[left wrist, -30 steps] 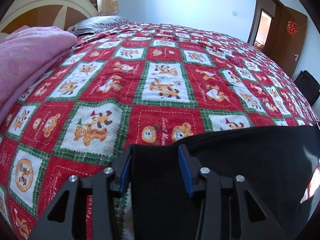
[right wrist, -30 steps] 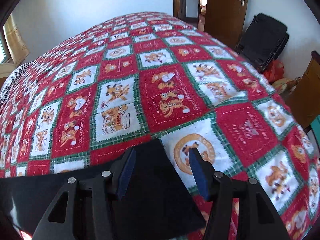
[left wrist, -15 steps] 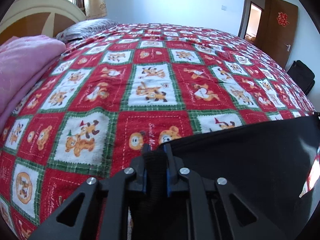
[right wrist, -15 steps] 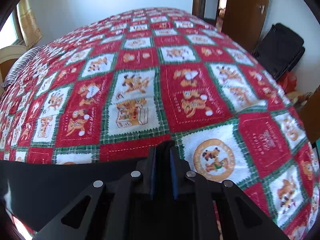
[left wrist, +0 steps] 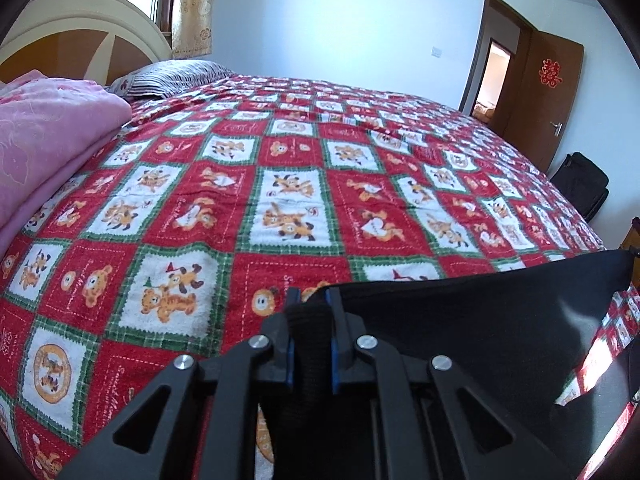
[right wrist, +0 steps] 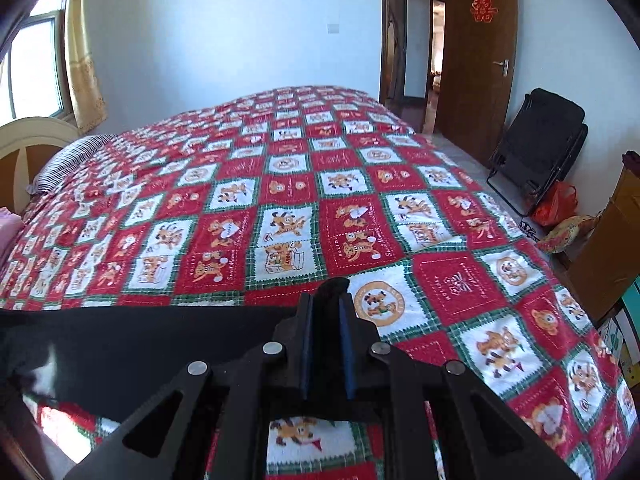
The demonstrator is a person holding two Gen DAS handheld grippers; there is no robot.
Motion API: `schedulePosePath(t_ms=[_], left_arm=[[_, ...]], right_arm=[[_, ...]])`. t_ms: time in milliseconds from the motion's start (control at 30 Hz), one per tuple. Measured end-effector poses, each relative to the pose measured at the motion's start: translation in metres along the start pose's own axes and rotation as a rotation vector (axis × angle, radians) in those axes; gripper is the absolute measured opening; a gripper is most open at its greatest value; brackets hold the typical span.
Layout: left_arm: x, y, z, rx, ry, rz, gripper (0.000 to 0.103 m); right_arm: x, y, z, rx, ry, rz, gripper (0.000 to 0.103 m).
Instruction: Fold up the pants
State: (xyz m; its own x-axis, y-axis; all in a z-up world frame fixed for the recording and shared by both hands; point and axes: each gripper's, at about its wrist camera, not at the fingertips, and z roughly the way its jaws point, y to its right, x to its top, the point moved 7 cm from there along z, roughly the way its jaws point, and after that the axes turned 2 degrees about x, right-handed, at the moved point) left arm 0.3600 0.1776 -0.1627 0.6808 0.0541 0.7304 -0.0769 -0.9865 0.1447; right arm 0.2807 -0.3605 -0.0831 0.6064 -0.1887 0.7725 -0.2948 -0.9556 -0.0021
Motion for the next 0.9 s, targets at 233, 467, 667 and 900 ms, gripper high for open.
schedulePosePath(t_ms=[233, 467, 667, 900], left_arm=[[0.003, -0.002, -0.025, -0.042, 0.067, -0.009, 0.013], [-0.001, 0.005, -0.057, -0.094, 0.141, 0.017, 0.013], [-0.018, 0.006, -0.082, -0.135, 0.203, 0.051, 0.013], [-0.065, 0.013, -0.111, -0.191, 0.232, 0.108, 0.013]], right_arm=[[-0.013, 0.002, -0.052, 0.018, 0.096, 0.005, 0.012], [-0.037, 0.013, -0.105, 0.015, 0.181, 0.029, 0.011], [-0.06, 0.027, -0.142, -0.012, 0.239, 0.042, 0.011], [-0.105, 0.053, -0.149, -0.03, 0.188, 0.086, 0.011]])
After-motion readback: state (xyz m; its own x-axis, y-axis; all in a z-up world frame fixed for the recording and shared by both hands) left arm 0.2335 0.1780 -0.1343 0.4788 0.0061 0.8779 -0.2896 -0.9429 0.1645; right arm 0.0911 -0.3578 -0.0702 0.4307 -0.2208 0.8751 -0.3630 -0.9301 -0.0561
